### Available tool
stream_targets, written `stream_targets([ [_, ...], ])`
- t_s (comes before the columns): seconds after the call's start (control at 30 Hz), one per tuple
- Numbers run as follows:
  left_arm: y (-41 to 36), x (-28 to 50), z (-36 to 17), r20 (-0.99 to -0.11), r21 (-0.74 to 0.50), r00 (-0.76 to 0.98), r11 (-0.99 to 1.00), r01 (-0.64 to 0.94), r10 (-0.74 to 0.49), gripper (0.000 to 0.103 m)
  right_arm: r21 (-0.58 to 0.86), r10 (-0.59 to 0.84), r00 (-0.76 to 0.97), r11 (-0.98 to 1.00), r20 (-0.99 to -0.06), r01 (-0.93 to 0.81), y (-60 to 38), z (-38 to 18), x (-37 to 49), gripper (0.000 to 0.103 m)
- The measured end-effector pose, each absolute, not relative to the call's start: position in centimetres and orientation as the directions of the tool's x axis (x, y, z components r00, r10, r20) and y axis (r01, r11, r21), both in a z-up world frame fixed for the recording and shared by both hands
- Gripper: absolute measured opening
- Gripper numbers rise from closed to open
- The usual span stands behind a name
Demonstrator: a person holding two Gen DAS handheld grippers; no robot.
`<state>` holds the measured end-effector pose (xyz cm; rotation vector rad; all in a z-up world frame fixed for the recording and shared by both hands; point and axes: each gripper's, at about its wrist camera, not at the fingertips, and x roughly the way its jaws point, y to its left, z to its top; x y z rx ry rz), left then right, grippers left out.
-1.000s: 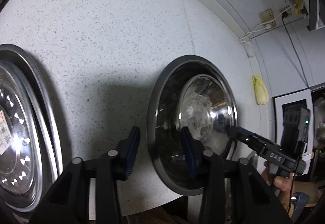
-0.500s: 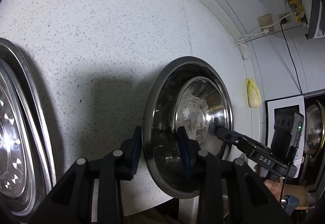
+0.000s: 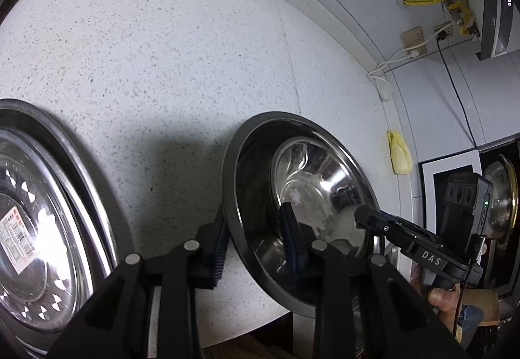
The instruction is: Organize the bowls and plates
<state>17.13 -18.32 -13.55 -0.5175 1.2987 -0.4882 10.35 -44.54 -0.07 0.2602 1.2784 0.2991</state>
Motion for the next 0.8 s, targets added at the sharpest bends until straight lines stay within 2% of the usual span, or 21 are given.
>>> stream_targets([
  [0.3, -18.9, 17.3, -14.3, -0.777, -0.61, 0.16, 0.791, 0.041, -0.608, 0.027, 0.378, 0.378, 0.234, 0.925, -0.896, -0.048, -44.9, -1.1, 9.9, 0.018],
  [0.37, -19.1, 17.3, -14.8, -0.788, -0.6, 0.15, 0.799, 0.029, -0.597, 0.02, 0.402, 0.397, 0.216, 0.916, -0.892, -0.022, -45.5, -1.7, 9.8, 0.018],
  [0.43, -19.2, 17.4, -15.3, -0.791, -0.601, 0.135, 0.799, 0.014, -0.597, 0.019, 0.414, 0.407, 0.205, 0.91, -0.89, -0.005, -45.9, -2.2, 9.6, 0.02],
  [0.8, -19.7, 17.1, -15.3, -0.811, -0.571, 0.143, 0.821, 0.017, -0.568, 0.018, 0.344, 0.337, 0.243, 0.939, -0.91, -0.012, -46.7, -0.6, 9.4, 0.021],
])
